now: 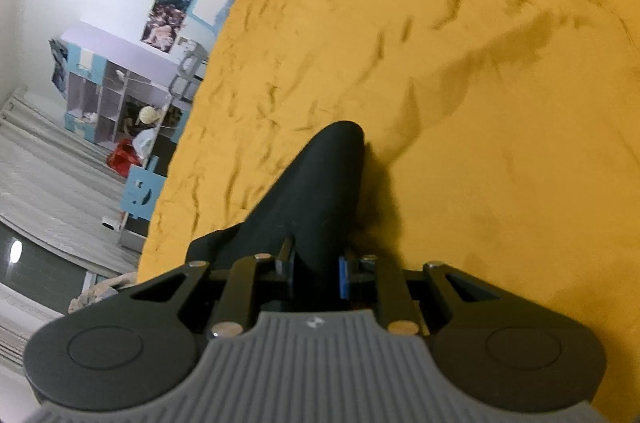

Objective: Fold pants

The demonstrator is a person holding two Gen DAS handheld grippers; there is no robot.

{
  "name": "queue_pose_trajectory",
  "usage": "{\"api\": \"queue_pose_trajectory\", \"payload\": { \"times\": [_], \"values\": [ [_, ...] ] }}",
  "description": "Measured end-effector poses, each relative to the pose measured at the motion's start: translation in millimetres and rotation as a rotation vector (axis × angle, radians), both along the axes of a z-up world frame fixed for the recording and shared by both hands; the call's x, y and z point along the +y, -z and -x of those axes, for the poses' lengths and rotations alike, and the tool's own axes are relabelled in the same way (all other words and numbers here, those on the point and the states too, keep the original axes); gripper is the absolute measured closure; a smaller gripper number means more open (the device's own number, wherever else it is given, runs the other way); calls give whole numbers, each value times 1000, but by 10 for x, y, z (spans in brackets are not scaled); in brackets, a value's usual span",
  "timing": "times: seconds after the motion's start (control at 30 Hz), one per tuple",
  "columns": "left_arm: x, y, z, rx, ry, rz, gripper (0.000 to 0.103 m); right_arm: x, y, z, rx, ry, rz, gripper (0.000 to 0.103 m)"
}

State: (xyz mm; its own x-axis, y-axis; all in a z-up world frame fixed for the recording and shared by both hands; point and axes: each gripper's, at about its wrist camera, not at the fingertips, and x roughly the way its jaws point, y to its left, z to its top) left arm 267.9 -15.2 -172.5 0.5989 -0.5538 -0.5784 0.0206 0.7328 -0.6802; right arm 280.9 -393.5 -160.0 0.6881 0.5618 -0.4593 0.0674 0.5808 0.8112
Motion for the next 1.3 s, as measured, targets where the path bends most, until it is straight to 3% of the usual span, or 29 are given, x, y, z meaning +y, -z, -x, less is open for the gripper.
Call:
{"api": "queue_pose_trajectory", "payload": {
  "times": [0.17, 0.37, 0.5, 0.6, 0.63, 0.7, 0.77, 0.83, 0.9, 1.0, 1.2, 1.3],
  "values": [
    [54, 161, -14, 32, 2, 27, 78, -11, 228, -33, 34, 5, -14, 90],
    [66, 34, -84, 74, 37, 4, 68, 2, 102, -52, 28, -31, 64, 83],
    [64, -249, -131, -5, 15, -129, 68, 2, -118, -50, -15, -29, 197, 77],
    [24, -419, -208, -68, 45, -117, 68, -1, -291, -79, -70, 2, 303, 76],
    [-32, -451, -241, -80, 70, -120, 68, 1, -333, -119, -89, -3, 306, 78],
    [-167, -479, -303, -101, 103, -160, 68, 30, -376, -199, -117, -33, 303, 90],
    [-257, -438, -367, -101, 134, -177, 69, 112, -374, -295, -130, -81, 313, 92],
    [-267, -352, -438, -76, 134, -183, 73, 186, -304, -416, -108, -131, 315, 94],
    [-242, -244, -496, -43, 109, -194, 78, 214, -225, -503, -79, -114, 345, 103],
    [-191, -136, -553, -12, 81, -215, 86, 206, -124, -591, -54, -77, 345, 103],
    [-9, -259, -439, -8, -9, -301, 86, 330, -260, -500, -82, -46, 467, 103],
    [115, -377, -318, -42, -24, -204, 85, 352, -374, -403, -114, -41, 500, 101]
  ]
}}
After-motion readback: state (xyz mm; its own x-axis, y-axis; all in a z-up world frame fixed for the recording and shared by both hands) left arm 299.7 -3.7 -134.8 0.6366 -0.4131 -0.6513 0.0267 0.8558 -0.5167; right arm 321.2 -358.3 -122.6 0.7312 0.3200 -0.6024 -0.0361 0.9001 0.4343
